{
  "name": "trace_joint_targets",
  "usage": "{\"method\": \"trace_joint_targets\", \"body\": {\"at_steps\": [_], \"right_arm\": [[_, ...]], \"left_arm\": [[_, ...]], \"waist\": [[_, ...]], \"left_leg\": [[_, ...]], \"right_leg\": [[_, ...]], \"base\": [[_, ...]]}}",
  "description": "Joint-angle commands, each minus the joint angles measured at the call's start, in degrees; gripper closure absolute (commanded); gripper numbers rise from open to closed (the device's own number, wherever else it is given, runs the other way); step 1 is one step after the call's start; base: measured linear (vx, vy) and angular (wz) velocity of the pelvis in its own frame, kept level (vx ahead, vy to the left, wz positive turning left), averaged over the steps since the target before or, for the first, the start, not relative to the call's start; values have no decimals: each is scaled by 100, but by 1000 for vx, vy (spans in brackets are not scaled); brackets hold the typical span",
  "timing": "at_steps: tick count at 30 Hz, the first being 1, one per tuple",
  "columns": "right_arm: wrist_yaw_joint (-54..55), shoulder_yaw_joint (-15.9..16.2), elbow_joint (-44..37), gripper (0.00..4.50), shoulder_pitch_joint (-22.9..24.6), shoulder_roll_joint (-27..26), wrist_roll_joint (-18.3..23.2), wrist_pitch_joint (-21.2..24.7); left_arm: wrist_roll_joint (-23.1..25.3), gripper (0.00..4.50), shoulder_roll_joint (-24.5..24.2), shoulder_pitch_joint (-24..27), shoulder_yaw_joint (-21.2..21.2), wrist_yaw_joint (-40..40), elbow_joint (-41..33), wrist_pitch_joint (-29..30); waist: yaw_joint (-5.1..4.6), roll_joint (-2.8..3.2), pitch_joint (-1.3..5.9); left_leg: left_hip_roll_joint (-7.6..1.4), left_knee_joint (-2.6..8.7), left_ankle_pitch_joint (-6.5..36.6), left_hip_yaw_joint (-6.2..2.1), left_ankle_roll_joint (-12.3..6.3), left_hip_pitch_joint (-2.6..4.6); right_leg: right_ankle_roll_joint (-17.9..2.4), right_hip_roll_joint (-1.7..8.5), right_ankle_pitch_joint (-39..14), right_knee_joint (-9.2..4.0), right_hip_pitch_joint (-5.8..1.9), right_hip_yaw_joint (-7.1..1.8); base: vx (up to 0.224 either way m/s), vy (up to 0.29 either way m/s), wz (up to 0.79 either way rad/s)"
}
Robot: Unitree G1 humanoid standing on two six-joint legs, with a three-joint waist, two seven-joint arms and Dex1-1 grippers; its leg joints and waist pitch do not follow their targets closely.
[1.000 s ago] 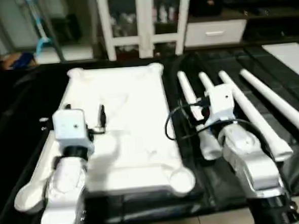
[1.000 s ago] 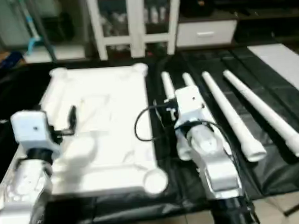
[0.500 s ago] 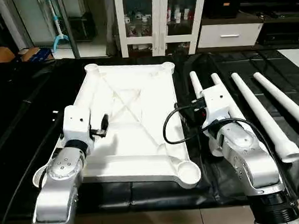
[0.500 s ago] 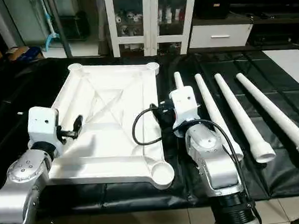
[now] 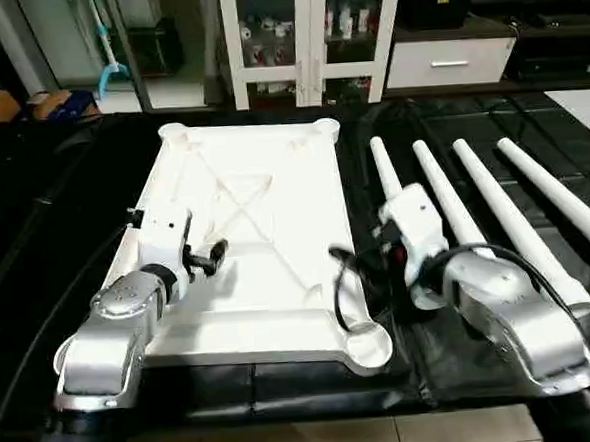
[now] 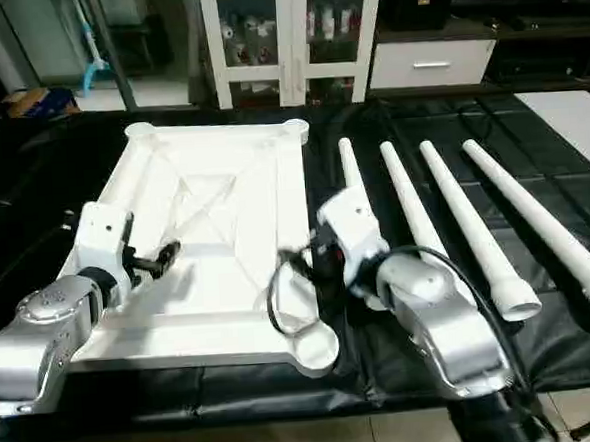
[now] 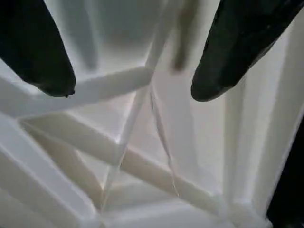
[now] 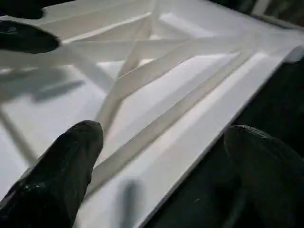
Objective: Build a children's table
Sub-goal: Move to table
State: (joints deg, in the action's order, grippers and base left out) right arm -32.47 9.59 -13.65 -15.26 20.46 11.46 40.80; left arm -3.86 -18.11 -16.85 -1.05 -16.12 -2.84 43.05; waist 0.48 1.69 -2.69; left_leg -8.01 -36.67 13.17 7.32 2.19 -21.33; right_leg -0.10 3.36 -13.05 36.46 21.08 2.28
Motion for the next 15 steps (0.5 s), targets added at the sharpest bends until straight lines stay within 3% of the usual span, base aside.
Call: {"method": "trace_joint_targets", "body": {"at_steps": [1, 4, 7, 10, 14, 15], "right_arm": [[-496, -2, -488, 0, 29, 223, 460, 291], [-756, 28, -707, 0, 58, 399, 621, 378], [-886, 118, -854, 0, 62, 504, 639, 399], [-892, 158, -905, 0, 48, 514, 639, 419], [-907, 196, -952, 0, 17, 528, 669, 477], [-910, 218, -968, 0, 1, 551, 687, 506]], "left_arm": [[64, 54, -164, -165, 80, -103, 251, 140], [72, 72, -216, -244, 99, -196, 456, 188], [194, 102, -286, -354, 211, -210, 820, 45], [249, 140, -318, -453, 270, -227, 1068, -98], [242, 153, -386, -621, 427, -495, 1364, -260], [251, 176, -424, -732, 521, -620, 1486, -308]], "waist": [[43, 82, 319], [59, 71, 312], [96, 64, 295], [139, 58, 298], [152, 52, 290], [159, 49, 292]], "left_leg": [[-433, 531, 475, -170, -154, 47], [-443, 542, 545, -164, -175, 67], [-451, 560, 780, -146, -92, 90], [-455, 565, 740, -144, -38, 87], [-465, 590, 790, -154, 15, 85], [-460, 589, 775, -151, 20, 93]], "right_leg": [[-1438, 479, 506, -361, -245, -274], [-1442, 484, 488, -381, -242, -270], [-1456, 505, 149, -420, -224, -291], [-1446, 515, 142, -419, -223, -301], [-1406, 513, 55, -416, -218, -297], [-1380, 513, 56, -421, -210, -301]], "base": [[0, 0, 0], [0, 0, 0], [0, 0, 0], [0, 0, 0], [0, 0, 0], [0, 0, 0]]}}
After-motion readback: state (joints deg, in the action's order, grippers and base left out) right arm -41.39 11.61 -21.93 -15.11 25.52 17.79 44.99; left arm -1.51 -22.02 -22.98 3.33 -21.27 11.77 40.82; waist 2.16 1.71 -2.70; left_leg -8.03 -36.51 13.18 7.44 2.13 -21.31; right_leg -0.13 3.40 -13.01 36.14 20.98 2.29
